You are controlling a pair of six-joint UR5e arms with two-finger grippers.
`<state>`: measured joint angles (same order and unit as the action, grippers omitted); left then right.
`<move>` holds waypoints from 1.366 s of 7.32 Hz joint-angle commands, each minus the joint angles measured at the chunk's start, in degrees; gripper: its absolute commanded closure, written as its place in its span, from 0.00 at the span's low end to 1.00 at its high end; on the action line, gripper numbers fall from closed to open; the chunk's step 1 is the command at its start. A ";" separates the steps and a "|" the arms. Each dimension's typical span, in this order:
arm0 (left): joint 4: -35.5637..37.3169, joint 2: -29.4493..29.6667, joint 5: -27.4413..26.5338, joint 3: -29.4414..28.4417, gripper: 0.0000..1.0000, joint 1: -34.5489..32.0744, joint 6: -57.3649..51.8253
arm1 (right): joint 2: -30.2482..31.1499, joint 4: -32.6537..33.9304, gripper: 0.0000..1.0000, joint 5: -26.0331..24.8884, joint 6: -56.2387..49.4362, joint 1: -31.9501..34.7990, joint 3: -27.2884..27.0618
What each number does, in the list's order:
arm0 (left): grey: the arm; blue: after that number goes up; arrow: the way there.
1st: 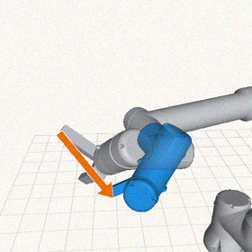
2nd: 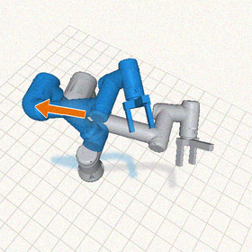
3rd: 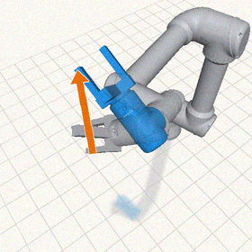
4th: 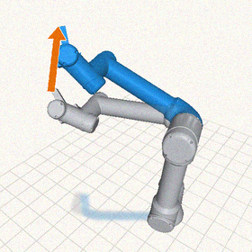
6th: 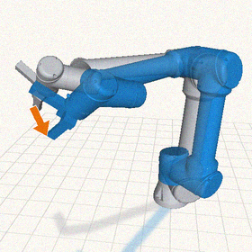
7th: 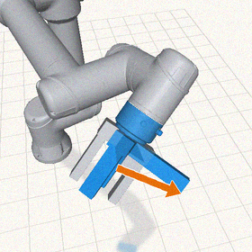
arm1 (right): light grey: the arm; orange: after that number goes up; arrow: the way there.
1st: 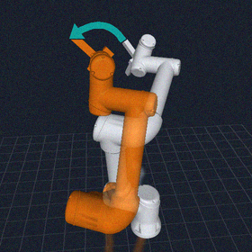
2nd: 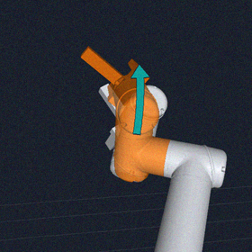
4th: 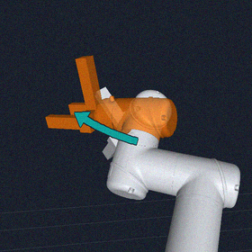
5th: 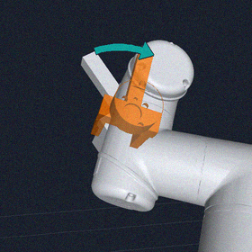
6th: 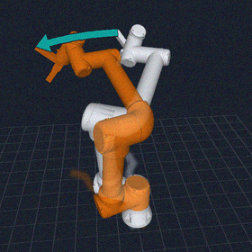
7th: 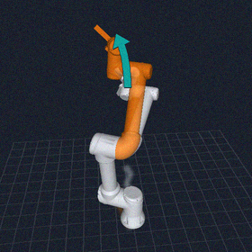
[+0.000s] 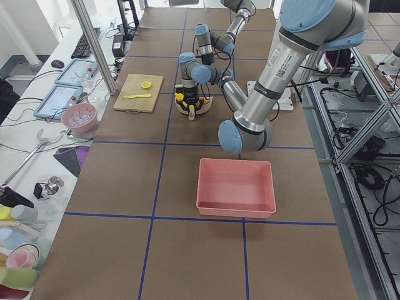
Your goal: Sweep and dump trash into bin
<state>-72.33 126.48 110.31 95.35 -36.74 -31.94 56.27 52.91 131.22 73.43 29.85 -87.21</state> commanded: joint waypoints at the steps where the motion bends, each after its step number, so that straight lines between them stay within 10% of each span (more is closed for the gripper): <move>1: -0.27 0.00 -0.10 -0.08 1.00 0.00 0.04 | -1.25 0.09 1.00 -0.88 2.40 -0.58 0.02; 10: -8.08 -1.58 -0.01 -0.16 1.00 0.09 2.84 | 4.78 7.55 1.00 7.62 1.98 13.00 -7.44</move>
<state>-78.66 125.13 110.24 95.19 -36.71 -30.41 58.64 58.72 136.60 76.03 38.83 -92.78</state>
